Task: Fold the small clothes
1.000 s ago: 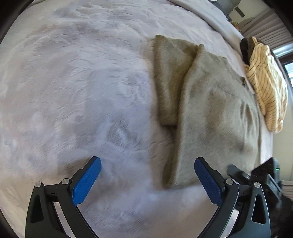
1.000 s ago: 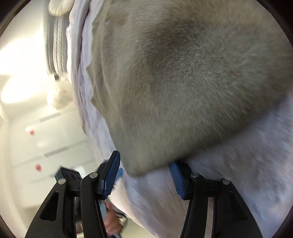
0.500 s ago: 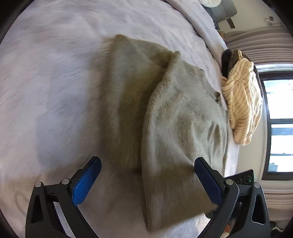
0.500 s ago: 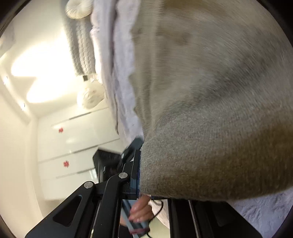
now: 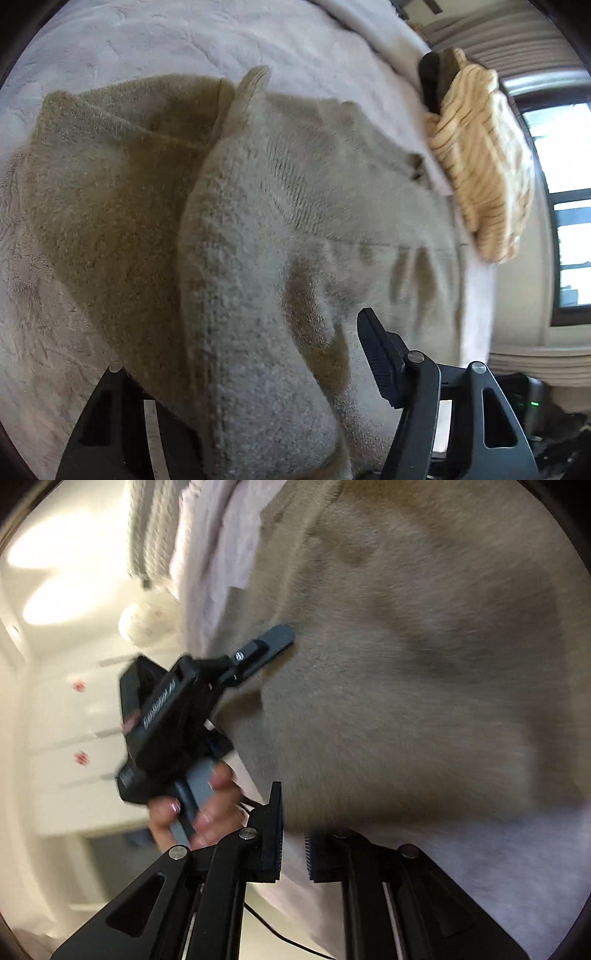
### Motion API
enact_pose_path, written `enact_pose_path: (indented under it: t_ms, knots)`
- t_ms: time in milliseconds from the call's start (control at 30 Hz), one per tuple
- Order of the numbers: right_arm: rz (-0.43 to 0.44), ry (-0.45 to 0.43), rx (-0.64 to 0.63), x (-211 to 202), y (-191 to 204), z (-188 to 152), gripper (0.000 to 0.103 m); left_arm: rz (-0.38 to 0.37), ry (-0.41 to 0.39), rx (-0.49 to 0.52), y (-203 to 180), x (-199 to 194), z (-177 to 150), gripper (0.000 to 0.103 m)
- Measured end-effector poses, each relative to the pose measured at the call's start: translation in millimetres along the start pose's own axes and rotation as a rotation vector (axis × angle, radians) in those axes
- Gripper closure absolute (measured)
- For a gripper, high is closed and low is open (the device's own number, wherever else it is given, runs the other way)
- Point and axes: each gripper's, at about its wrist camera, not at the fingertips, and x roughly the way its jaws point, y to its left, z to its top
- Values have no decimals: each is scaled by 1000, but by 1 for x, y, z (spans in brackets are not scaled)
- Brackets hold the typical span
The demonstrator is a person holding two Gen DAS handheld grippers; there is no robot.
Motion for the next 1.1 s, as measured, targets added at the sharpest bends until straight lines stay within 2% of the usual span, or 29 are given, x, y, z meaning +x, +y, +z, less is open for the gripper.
enact_pose_path:
  t_ms: [33,67,133,233,267,300,367,433,500,533,567,633,767,900,1100]
  knots:
    - [-24,18,-5,-4,-1,0,83,14,-2,1,0,1,0,35]
    - [-50,29,-11,-11,-3,0,66,27,-5,-3,1,2,0,35]
    - [-99,4,-40,-32,-2,3,41,44,-18,-23,1,4,0,35]
    - [-143,-82,-95,-63,3,17,40,60,-23,-45,0,6,2,35]
    - [-163,-121,-108,-72,5,25,45,66,-22,-45,1,7,2,35]
    - [-189,-150,-115,-77,7,32,67,76,-23,-44,0,9,2,35]
    - [-283,-197,-119,-81,8,52,97,103,-27,-36,-4,12,2,35]
    - [-327,-231,-122,-78,8,72,97,133,-39,-28,-8,13,1,35]
    - [-355,-217,-146,-66,9,88,97,158,-63,-15,-14,14,0,55]
    - [-386,-183,-168,-54,8,94,97,165,-71,-10,-17,14,0,59]
    - [-414,-143,-182,-45,7,97,98,174,-88,-13,-21,12,0,69]
    - [-425,-90,-199,-27,-4,101,100,186,-114,-24,-23,4,2,76]
    - [-326,-80,-172,-32,-16,101,102,177,-190,44,-60,-17,-1,76]
    - [-248,-62,-129,-53,-25,101,102,139,-235,162,-128,-24,0,76]
    - [-161,-198,-72,-129,-46,91,97,87,-233,398,-228,-7,-2,76]
